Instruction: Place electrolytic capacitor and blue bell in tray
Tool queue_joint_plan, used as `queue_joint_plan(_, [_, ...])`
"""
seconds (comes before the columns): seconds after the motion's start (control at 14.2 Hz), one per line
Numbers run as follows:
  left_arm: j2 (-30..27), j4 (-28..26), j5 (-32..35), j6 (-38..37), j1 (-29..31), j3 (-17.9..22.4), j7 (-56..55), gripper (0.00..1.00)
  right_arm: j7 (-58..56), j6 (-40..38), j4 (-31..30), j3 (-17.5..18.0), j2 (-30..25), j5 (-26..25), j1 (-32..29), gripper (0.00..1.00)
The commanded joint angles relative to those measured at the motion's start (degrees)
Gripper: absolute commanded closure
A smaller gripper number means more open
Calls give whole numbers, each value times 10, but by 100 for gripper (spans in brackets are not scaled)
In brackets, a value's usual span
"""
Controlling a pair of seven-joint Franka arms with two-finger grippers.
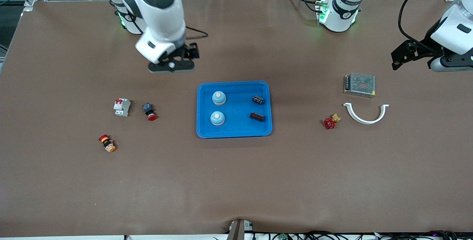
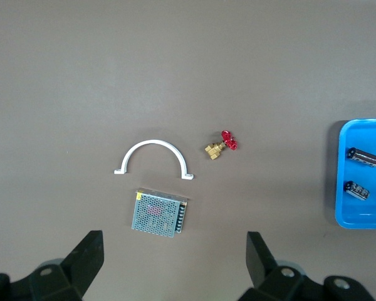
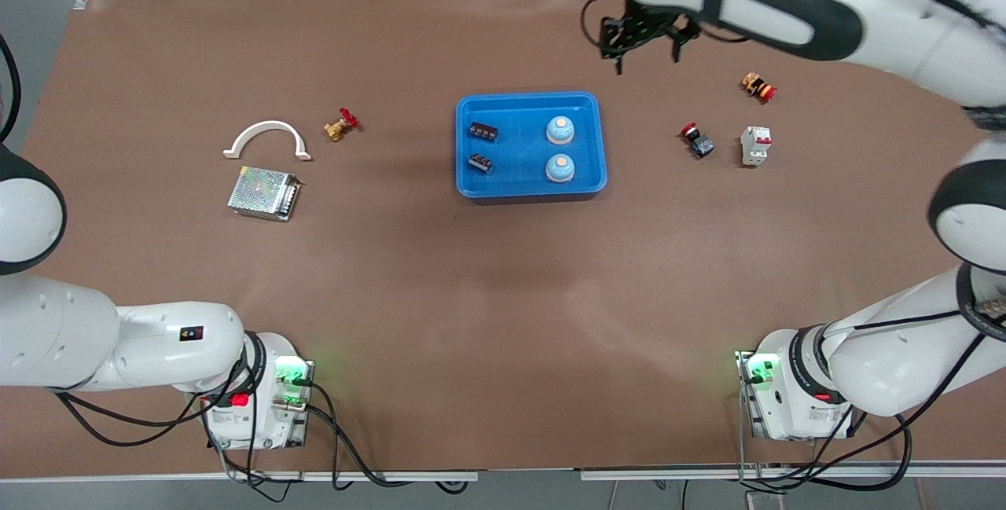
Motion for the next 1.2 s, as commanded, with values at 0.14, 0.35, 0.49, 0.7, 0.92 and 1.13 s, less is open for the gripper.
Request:
queue_joint_plan(0.14, [1, 10, -9, -11, 1, 2, -2, 0, -100, -43, -48, 1, -112, 6, -70, 0])
queue_joint_plan(0.35, [1, 10, -8, -11, -1, 1, -2, 0, -179, -43, -69, 1, -154, 6, -141, 0])
queue_joint_plan(0.49, [0, 10, -8, -11, 0, 2, 0, 0, -225, -36, -69, -1, -157, 6, -190, 0])
queue_joint_plan(0.7, [0, 11, -8, -11, 0, 2, 0, 0, -287, -10, -67, -4, -154, 6, -256, 0])
queue_joint_plan(0.92, [1, 11, -8, -11, 0, 1, -1, 0, -297, 3, -66, -4, -152, 6, -303, 0])
queue_joint_plan(1.13, [1, 11, -8, -11, 1, 2, -1, 0, -297, 23, -64, -4, -149, 5, -330, 0])
